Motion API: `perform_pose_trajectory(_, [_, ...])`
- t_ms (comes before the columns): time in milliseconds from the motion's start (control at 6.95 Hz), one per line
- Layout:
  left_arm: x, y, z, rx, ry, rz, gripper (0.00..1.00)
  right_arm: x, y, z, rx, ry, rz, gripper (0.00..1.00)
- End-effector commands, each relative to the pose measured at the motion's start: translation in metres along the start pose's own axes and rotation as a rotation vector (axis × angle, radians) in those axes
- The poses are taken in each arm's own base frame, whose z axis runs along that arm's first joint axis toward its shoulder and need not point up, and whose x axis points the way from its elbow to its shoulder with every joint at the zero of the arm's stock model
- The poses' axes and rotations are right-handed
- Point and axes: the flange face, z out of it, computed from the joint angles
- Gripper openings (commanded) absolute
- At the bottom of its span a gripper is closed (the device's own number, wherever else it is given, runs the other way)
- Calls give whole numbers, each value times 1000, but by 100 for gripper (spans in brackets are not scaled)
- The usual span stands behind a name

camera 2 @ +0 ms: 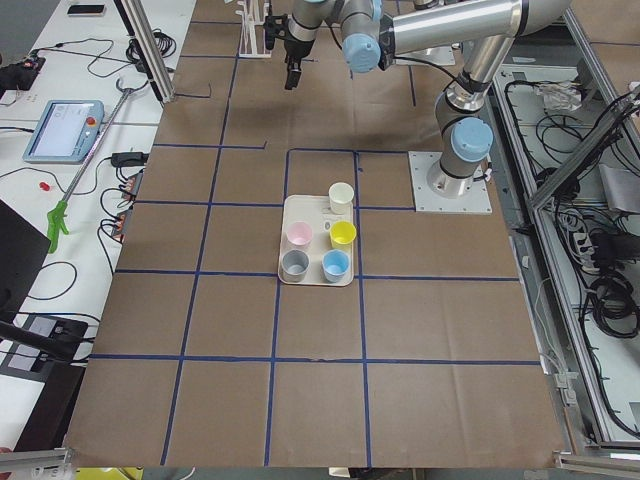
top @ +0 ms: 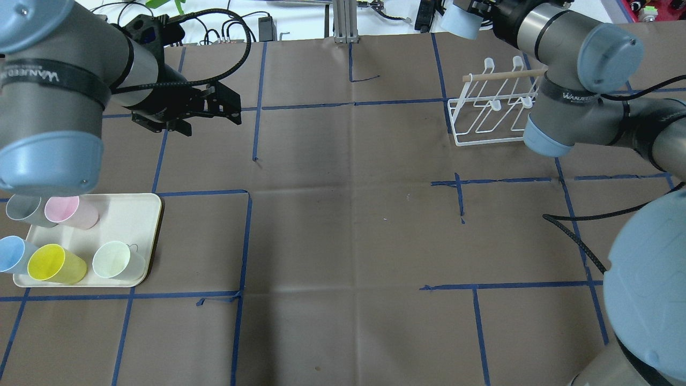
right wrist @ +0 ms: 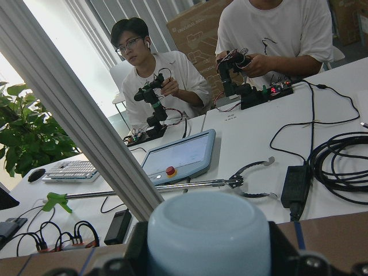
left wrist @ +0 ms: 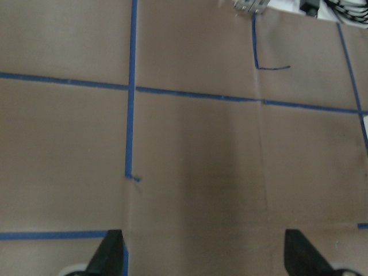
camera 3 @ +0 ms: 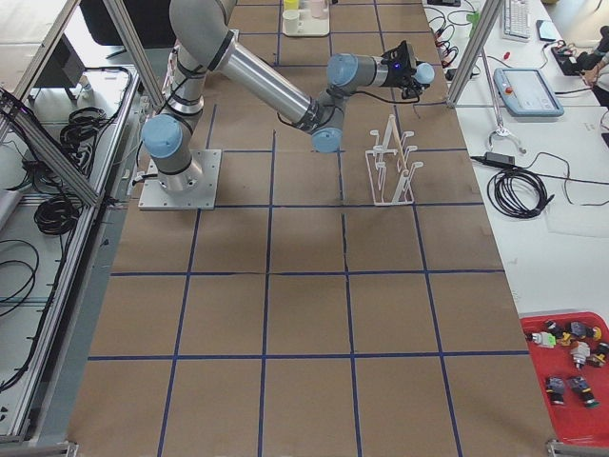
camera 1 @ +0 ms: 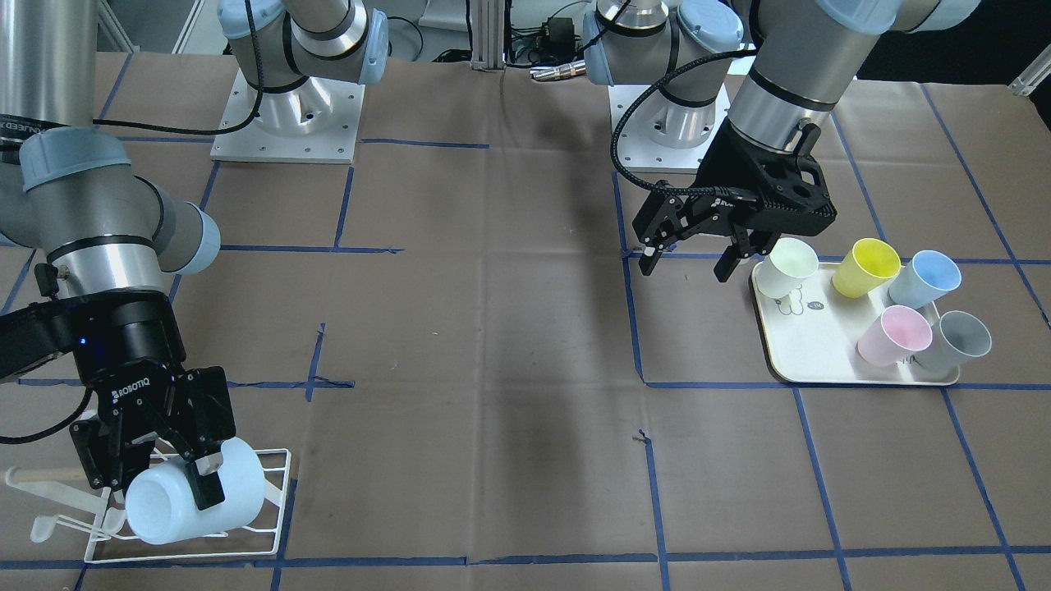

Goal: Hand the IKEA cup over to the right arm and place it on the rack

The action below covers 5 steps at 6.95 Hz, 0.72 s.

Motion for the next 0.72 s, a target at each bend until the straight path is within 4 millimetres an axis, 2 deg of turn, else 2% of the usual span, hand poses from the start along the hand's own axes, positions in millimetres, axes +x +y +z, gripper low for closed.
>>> perform_pose_trajectory(0, [12,3,-33,-91,-106,7,99,10,4,2,-4,69,-277,28])
perform_pose_trajectory(288, [13,8,-41,-96,-122,11,99,29,14,7,34,90,-305,27])
perform_pose_trajectory(575, [10,17,-35,-111,-124,14,100,44,28,14,85,105,-325,27])
